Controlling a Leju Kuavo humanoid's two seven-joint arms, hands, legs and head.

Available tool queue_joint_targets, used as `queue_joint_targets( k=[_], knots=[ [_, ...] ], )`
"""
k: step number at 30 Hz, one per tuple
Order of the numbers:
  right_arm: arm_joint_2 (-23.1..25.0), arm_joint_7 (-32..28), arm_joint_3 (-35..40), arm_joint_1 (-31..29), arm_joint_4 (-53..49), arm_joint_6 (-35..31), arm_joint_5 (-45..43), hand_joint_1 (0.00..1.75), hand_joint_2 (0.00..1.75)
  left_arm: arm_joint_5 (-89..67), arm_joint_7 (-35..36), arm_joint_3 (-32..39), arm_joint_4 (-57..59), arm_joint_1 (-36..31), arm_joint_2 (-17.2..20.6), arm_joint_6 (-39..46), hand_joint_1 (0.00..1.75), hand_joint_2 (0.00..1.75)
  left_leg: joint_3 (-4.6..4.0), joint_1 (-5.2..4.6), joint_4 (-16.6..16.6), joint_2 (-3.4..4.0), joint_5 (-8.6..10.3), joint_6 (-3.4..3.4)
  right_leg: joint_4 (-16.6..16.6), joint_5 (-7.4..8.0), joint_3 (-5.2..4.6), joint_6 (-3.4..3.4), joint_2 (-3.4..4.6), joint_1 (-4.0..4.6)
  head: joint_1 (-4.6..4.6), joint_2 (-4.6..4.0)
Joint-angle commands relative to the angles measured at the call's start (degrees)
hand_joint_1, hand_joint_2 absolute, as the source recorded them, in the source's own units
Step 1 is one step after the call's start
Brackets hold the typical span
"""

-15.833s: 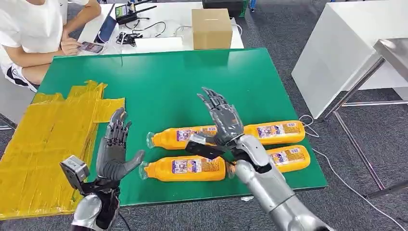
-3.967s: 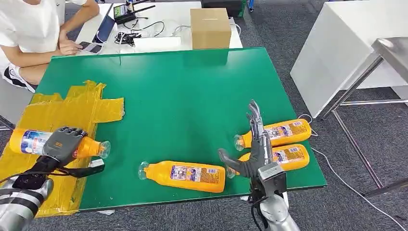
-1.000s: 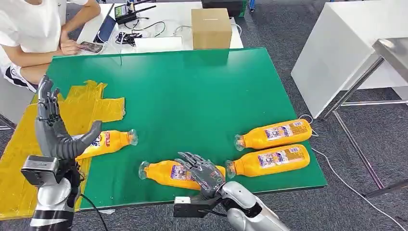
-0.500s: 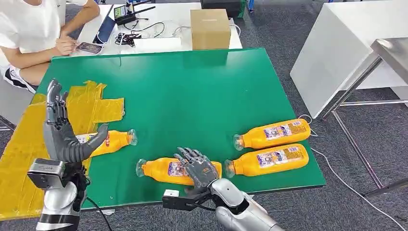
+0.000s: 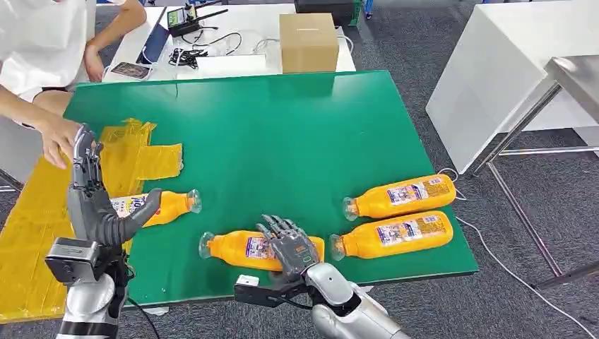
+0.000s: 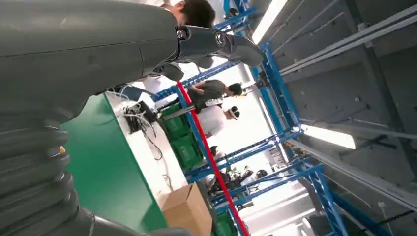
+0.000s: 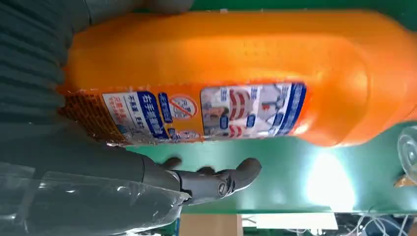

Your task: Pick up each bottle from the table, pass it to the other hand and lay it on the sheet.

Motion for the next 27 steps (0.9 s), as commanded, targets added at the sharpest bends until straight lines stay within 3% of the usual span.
queue_joint_targets(
  k=[1,15,23,27],
  knots=[
    [0.57,0.46,-1.06,-2.81,8.37,2.74,-1.24,1.75,1.75,0.62,0.07,0.25,0.75,-0.94,-0.34,-0.36,0.0,1.75,0.17,0.01,-0.04,-0.02,-0.02,-0.03,-0.06,-0.02,0.17,0.01,-0.05,0.01,-0.02,0.0],
    [0.63,1.63,-0.19,-6.85,11.85,4.6,-0.03,1.75,1.75,1.5,-0.13,-0.24,1.13,-2.56,-0.83,-1.06,0.0,1.75,0.25,0.01,-0.04,-0.03,0.08,-0.06,-0.06,0.11,0.22,-0.07,-0.08,0.01,-0.02,0.0],
    [1.13,1.75,-2.94,-6.58,11.99,1.88,-0.85,1.75,1.75,1.6,-0.12,-0.63,1.2,-2.75,-0.88,-1.01,0.0,1.75,0.22,0.0,-0.04,-0.11,0.21,-0.06,-0.06,0.16,-0.02,-0.09,-0.12,0.01,-0.02,0.0],
    [2.01,2.95,-7.74,-4.94,8.42,-5.39,-0.54,1.75,1.75,1.66,-0.05,-0.4,-0.46,-1.58,-1.12,-0.7,0.0,1.75,0.24,0.0,-0.06,-0.1,0.2,-0.06,-0.08,0.17,0.2,-0.02,-0.12,0.0,0.0,0.0]
  ],
)
